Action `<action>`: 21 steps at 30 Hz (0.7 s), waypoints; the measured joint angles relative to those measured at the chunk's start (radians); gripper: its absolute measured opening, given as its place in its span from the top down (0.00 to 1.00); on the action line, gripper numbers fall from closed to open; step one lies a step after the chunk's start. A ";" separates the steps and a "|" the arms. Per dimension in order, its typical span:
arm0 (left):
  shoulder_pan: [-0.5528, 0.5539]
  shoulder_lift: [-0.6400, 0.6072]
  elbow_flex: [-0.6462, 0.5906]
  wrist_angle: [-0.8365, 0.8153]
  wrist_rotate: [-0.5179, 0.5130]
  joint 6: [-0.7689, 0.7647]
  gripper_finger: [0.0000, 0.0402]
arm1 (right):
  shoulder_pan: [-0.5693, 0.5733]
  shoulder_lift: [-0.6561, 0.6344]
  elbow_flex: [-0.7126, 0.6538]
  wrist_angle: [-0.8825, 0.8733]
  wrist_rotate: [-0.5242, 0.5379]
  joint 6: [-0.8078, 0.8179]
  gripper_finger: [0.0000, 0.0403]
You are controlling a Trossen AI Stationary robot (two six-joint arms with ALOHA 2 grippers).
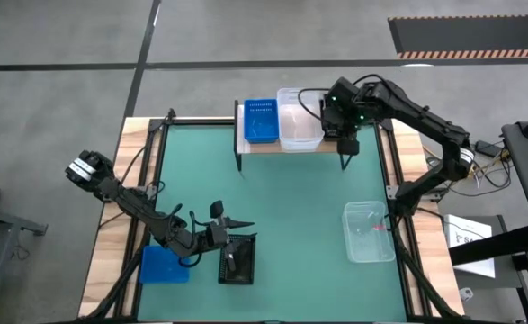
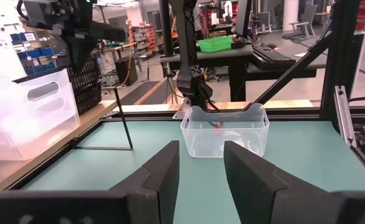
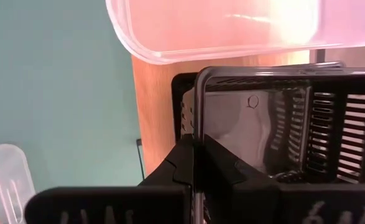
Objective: Stack baskets on shelf by color
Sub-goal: Stack the right black bin on the black bin on the shelf
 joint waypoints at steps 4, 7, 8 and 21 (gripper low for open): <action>0.000 0.000 0.000 0.000 0.000 0.000 0.72 | 0.000 0.000 -0.002 0.002 0.015 0.008 0.98; 0.000 0.000 0.000 0.000 0.000 -0.001 0.72 | 0.000 0.000 -0.002 0.003 0.021 0.009 0.98; 0.000 0.000 0.000 0.000 0.000 -0.001 0.72 | 0.000 0.000 -0.002 0.004 0.021 0.009 0.98; 0.000 0.000 0.000 0.000 0.000 -0.002 0.72 | 0.000 0.000 -0.009 0.019 0.022 0.011 0.96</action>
